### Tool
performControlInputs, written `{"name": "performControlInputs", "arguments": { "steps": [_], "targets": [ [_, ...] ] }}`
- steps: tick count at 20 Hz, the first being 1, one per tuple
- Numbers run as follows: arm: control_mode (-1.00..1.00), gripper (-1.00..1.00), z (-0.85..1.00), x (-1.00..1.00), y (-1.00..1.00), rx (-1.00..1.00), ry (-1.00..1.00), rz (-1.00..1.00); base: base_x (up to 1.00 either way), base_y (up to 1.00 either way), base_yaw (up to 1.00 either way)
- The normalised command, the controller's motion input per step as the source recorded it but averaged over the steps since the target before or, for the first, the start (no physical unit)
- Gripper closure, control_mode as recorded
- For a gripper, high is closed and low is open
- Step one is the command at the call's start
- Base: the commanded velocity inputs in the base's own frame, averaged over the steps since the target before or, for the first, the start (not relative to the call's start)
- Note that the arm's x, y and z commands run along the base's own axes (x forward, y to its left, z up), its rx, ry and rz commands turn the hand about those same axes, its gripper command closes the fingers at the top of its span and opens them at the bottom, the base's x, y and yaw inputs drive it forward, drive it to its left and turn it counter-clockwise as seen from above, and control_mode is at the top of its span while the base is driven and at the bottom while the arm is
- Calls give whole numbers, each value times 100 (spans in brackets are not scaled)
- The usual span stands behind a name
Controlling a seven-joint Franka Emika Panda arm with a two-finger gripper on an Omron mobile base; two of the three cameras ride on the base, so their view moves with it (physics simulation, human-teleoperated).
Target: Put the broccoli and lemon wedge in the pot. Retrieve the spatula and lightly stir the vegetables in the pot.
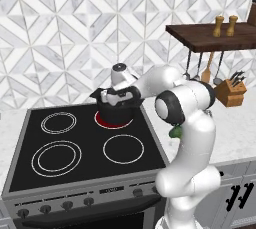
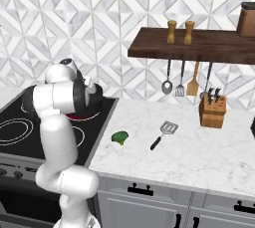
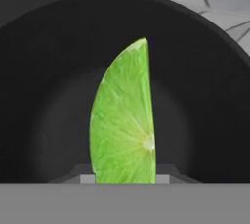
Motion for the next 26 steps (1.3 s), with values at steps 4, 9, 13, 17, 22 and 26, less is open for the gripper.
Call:
{"name": "performControlInputs", "arguments": {
  "steps": [4,9,13,17,22,26],
  "targets": [
    [-100,100,-30,26,0,-2,5,0,0,0,0],
    [-100,-100,-15,7,0,0,6,0,0,0,0],
    [-100,-100,4,-2,-13,0,1,0,0,0,0],
    [-100,-100,41,-5,-17,0,0,0,0,0,0],
    [-100,-100,94,-56,-15,5,-4,0,0,0,0],
    [-100,-100,77,-99,-73,8,0,0,0,0,0]
  ]
}}
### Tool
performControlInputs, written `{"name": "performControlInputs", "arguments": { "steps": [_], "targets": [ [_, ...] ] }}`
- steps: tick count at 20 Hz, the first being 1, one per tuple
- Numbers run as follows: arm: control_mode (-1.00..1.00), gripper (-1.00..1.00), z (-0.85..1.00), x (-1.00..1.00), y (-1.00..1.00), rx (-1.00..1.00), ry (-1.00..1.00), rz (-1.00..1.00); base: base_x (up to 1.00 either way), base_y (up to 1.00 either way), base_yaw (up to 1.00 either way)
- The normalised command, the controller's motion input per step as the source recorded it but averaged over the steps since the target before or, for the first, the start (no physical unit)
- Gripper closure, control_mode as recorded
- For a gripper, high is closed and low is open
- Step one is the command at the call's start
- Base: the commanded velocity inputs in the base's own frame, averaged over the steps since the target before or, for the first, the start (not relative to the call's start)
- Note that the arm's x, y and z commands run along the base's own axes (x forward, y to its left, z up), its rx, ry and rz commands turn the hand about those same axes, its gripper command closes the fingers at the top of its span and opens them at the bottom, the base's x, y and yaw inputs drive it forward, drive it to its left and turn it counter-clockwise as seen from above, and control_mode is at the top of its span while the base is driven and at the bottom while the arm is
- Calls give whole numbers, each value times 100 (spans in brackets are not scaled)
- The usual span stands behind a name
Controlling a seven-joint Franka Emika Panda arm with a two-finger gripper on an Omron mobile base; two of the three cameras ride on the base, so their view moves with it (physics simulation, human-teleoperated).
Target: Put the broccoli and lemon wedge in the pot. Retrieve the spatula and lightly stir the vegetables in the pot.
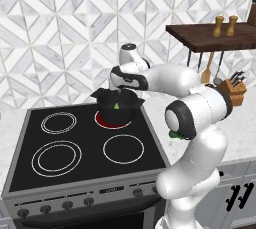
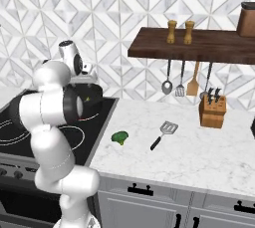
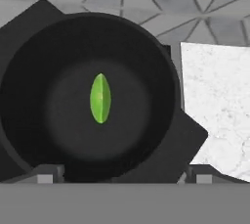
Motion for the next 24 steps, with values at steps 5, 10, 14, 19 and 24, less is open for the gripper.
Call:
{"name": "performControlInputs", "arguments": {
  "steps": [5,10,14,19,24],
  "targets": [
    [-100,-100,17,-86,-100,7,3,-1,0,0,0],
    [-100,-100,0,-42,-100,5,11,-5,0,0,0],
    [-100,-100,-15,-4,-100,2,8,-6,0,0,0],
    [-100,-100,-30,0,-97,3,9,-5,0,0,0],
    [-100,-100,-53,-15,-71,5,10,-6,0,0,0]
  ]
}}
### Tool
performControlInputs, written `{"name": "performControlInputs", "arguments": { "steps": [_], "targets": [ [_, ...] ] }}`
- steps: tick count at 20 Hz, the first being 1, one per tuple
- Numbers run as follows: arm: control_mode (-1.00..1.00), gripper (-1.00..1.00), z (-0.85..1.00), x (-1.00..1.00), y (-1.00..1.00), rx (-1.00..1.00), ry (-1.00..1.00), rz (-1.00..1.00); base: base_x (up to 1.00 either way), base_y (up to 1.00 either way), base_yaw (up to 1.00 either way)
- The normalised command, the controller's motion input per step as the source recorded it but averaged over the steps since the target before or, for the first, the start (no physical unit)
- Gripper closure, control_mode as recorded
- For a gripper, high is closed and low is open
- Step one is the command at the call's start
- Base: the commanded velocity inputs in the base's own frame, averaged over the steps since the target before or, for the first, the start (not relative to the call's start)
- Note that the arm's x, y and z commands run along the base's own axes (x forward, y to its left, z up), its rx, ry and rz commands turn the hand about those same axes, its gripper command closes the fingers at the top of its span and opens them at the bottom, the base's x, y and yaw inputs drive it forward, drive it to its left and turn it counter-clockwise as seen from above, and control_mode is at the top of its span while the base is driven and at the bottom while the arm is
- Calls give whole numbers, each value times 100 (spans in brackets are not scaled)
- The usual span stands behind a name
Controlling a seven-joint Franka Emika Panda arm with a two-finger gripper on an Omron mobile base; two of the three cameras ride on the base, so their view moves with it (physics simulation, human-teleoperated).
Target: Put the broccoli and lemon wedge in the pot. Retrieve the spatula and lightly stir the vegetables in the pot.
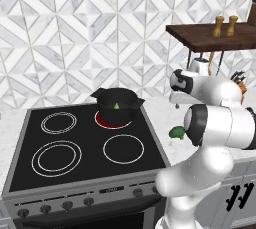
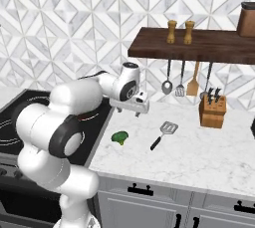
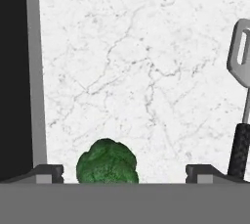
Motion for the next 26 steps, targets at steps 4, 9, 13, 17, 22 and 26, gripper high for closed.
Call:
{"name": "performControlInputs", "arguments": {
  "steps": [4,9,13,17,22,26],
  "targets": [
    [-100,-100,-52,-50,-33,9,2,-9,0,0,0],
    [-100,-100,-42,-59,-5,14,0,-8,0,0,0],
    [-100,-100,-23,-15,17,17,0,-5,0,0,0],
    [-100,-100,-12,-2,14,20,0,-4,0,0,0],
    [-100,-100,-27,0,9,14,0,-9,0,0,0],
    [-100,-100,-31,14,11,8,0,-11,0,0,0]
  ]
}}
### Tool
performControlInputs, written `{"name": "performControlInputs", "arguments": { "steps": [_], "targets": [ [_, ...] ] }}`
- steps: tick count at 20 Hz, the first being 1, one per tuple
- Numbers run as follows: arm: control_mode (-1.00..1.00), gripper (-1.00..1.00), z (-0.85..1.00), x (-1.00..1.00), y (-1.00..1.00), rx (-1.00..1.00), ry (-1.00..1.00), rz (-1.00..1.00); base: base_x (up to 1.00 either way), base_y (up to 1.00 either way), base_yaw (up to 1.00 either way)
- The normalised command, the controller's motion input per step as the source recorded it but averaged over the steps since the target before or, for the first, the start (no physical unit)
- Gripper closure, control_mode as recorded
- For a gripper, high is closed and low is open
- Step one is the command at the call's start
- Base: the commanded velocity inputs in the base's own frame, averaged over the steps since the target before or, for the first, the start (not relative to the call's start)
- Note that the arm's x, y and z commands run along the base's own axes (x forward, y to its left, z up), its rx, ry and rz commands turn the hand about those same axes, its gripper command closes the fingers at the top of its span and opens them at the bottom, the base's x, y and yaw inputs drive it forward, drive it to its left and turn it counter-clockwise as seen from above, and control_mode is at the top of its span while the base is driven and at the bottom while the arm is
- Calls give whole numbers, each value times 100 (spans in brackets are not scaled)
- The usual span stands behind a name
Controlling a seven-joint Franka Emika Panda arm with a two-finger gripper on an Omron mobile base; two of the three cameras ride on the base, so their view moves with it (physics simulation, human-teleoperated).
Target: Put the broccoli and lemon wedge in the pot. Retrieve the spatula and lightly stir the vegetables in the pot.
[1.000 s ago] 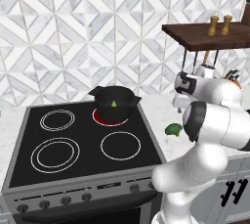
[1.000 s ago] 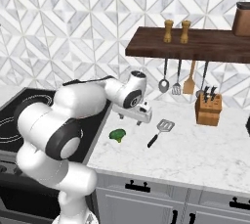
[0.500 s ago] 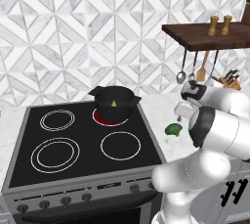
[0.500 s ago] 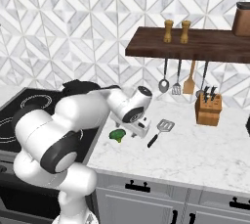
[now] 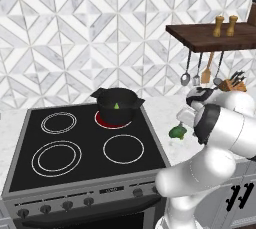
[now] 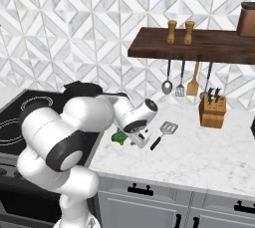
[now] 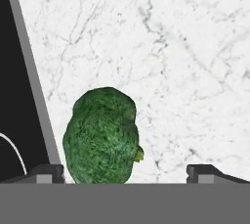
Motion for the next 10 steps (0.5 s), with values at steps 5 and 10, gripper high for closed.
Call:
{"name": "performControlInputs", "arguments": {
  "steps": [5,10],
  "targets": [
    [-100,-100,-29,6,12,3,0,-11,0,0,0],
    [-100,-100,-22,8,15,4,-2,-10,0,0,0]
  ]
}}
